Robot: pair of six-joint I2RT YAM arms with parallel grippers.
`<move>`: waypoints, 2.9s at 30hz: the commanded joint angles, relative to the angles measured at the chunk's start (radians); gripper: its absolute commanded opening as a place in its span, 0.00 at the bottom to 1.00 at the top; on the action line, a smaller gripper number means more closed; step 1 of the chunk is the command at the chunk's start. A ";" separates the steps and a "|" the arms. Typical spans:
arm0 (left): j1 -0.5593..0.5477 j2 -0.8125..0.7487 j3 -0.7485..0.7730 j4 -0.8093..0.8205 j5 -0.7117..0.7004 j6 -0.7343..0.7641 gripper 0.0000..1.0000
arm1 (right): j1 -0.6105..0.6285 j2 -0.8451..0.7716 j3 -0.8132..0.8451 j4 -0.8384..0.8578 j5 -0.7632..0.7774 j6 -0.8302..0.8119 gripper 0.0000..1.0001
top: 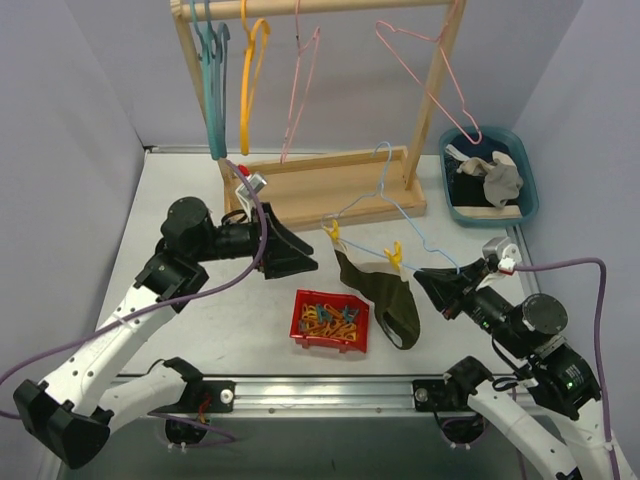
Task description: Remove the underwear clipped to the hanger
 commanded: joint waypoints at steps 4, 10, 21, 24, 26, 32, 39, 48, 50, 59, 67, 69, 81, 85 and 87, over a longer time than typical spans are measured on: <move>-0.058 0.111 0.143 0.028 -0.047 0.132 0.94 | 0.000 0.067 0.067 0.015 0.185 -0.011 0.00; -0.075 0.156 0.143 0.034 -0.076 0.172 0.94 | -0.004 0.084 0.045 0.055 0.282 0.012 0.00; -0.083 0.105 0.011 -0.114 -0.247 0.247 0.94 | 0.041 0.091 -0.326 0.402 0.084 0.265 0.00; -0.089 0.100 -0.033 -0.117 -0.273 0.225 0.94 | 0.080 0.082 -0.377 0.442 0.097 0.298 0.00; -0.100 0.117 -0.049 -0.123 -0.282 0.199 0.94 | 0.109 0.082 -0.391 0.454 0.113 0.315 0.00; -0.140 0.110 -0.051 -0.262 -0.388 0.188 0.94 | 0.137 0.062 -0.397 0.446 0.175 0.296 0.00; -0.137 0.137 -0.067 -0.364 -0.550 0.031 0.94 | 0.138 0.070 -0.403 0.446 0.183 0.276 0.00; -0.057 0.206 -0.141 -0.189 -0.482 -0.229 0.94 | 0.155 0.041 -0.433 0.429 0.186 0.220 0.00; -0.046 0.235 -0.138 -0.143 -0.465 -0.283 0.94 | 0.158 0.042 -0.437 0.423 0.192 0.207 0.00; -0.048 0.370 -0.098 -0.042 -0.403 -0.427 0.94 | 0.203 0.079 -0.445 0.451 0.224 0.184 0.00; -0.045 0.459 -0.084 0.040 -0.374 -0.526 0.94 | 0.301 0.116 -0.420 0.449 0.343 0.147 0.00; -0.040 0.479 -0.075 0.038 -0.359 -0.530 0.94 | 0.324 0.133 -0.411 0.446 0.370 0.142 0.00; 0.011 0.536 -0.161 0.176 -0.215 -0.613 0.94 | 0.430 0.125 -0.399 0.449 0.483 0.118 0.00; 0.018 0.568 -0.192 0.232 -0.155 -0.641 0.94 | 0.434 0.127 -0.394 0.449 0.495 0.108 0.00; 0.017 0.585 -0.198 0.238 -0.143 -0.635 0.94 | 0.436 0.130 -0.391 0.448 0.509 0.105 0.00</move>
